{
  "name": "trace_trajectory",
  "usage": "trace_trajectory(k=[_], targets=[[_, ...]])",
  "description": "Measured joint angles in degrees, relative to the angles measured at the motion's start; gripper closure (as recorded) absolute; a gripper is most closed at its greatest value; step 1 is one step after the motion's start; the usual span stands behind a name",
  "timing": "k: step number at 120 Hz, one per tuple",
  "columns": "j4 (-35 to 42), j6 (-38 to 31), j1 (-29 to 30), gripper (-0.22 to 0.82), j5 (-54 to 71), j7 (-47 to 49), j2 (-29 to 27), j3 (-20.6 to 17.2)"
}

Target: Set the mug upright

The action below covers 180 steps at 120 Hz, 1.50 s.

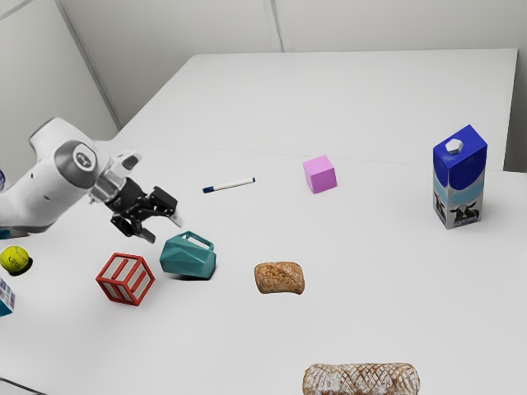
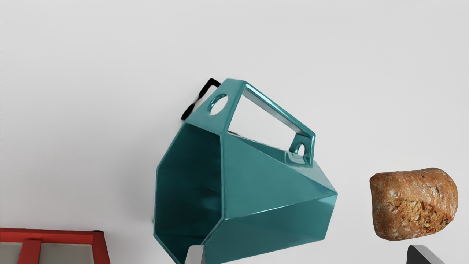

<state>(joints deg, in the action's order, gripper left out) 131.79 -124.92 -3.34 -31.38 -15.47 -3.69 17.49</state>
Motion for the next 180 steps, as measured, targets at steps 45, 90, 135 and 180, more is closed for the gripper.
trace_trajectory(k=[45,90,135,180], targets=[[-0.02,1.54,3.84,0.0,-9.09,-11.86,4.91,1.41],[-0.41,4.06,1.4,0.0,-17.36,-22.91,8.0,1.41],[-0.19,6.64,2.39,0.0,-21.11,-29.59,9.77,1.41],[-0.24,8.84,2.53,0.21,-24.76,-34.91,10.5,1.47]])
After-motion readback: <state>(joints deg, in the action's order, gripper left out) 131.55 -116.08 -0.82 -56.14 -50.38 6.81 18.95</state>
